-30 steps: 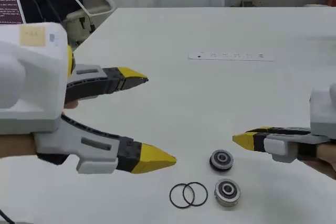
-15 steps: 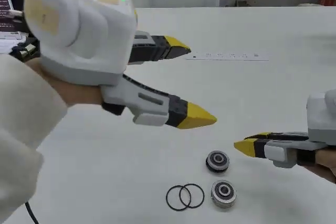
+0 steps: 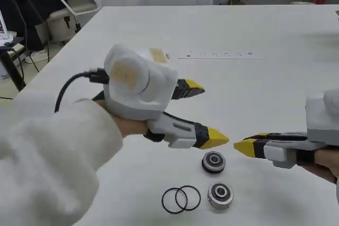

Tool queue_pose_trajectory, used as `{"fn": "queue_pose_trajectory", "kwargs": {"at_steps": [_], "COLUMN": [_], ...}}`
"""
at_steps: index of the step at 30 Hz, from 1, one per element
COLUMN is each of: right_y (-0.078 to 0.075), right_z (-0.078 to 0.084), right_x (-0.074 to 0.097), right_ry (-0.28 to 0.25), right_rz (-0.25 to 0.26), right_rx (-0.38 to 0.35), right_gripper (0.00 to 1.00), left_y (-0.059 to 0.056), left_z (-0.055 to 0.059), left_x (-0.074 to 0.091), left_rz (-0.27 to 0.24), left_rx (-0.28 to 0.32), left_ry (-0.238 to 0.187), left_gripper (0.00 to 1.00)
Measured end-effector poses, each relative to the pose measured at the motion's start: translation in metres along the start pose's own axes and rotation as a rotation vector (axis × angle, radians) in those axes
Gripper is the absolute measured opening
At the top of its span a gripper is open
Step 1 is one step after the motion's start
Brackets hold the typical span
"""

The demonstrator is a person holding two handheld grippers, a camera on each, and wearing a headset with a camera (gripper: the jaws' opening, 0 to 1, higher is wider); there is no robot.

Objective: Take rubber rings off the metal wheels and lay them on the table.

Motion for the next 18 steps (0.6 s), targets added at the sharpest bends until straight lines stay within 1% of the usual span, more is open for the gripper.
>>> {"fn": "queue_pose_trajectory", "kwargs": {"at_steps": [1, 2, 3, 5, 7, 9, 12, 14, 16, 18], "right_y": [0.0, 0.0, 0.0, 0.0, 0.001, 0.002, 0.005, 0.006, 0.008, 0.01], "right_z": [0.0, 0.001, 0.001, 0.001, 0.002, 0.004, 0.006, 0.009, 0.011, 0.013], "right_x": [0.0, 0.0, 0.0, -0.001, -0.002, -0.003, -0.005, -0.006, -0.008, -0.009], "right_ry": [0.001, 0.003, 0.004, 0.007, 0.017, 0.026, 0.042, 0.06, 0.076, 0.087], "right_rz": [0.001, 0.002, 0.003, 0.001, -0.002, -0.005, -0.014, -0.022, -0.031, -0.04], "right_rx": [0.001, 0.001, 0.0, 0.003, 0.01, 0.019, 0.028, 0.042, 0.053, 0.061], "right_gripper": [0.18, 0.18, 0.18, 0.18, 0.18, 0.18, 0.18, 0.18, 0.18, 0.18], "left_y": [-0.001, -0.001, -0.001, -0.001, -0.003, -0.005, -0.007, -0.011, -0.014, -0.014], "left_z": [0.008, 0.013, 0.02, 0.029, 0.037, 0.039, 0.043, 0.047, 0.049, 0.051], "left_x": [-0.002, -0.004, -0.006, -0.009, -0.013, -0.015, -0.019, -0.02, -0.022, -0.024], "left_rz": [0.002, -0.002, -0.007, -0.012, -0.003, -0.001, 0.007, 0.027, 0.025, 0.019], "left_rx": [0.01, 0.014, 0.019, 0.009, 0.0, -0.002, 0.022, -0.006, -0.014, -0.007], "left_ry": [0.01, 0.014, 0.028, 0.053, 0.084, 0.084, 0.075, 0.1, 0.111, 0.102], "left_gripper": [0.58, 0.57, 0.55, 0.51, 0.49, 0.48, 0.42, 0.36, 0.32, 0.29]}}
Point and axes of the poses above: the centre of the closed fingertips' face, and the gripper's own axes: x roughly backward along the fingers, y roughly to its left, z roughly out of its underside, the point moved 8 cm from there along x, roughly backward along the fingers, and after that the axes turned 7 degrees about -y, right-handed, at the moved point
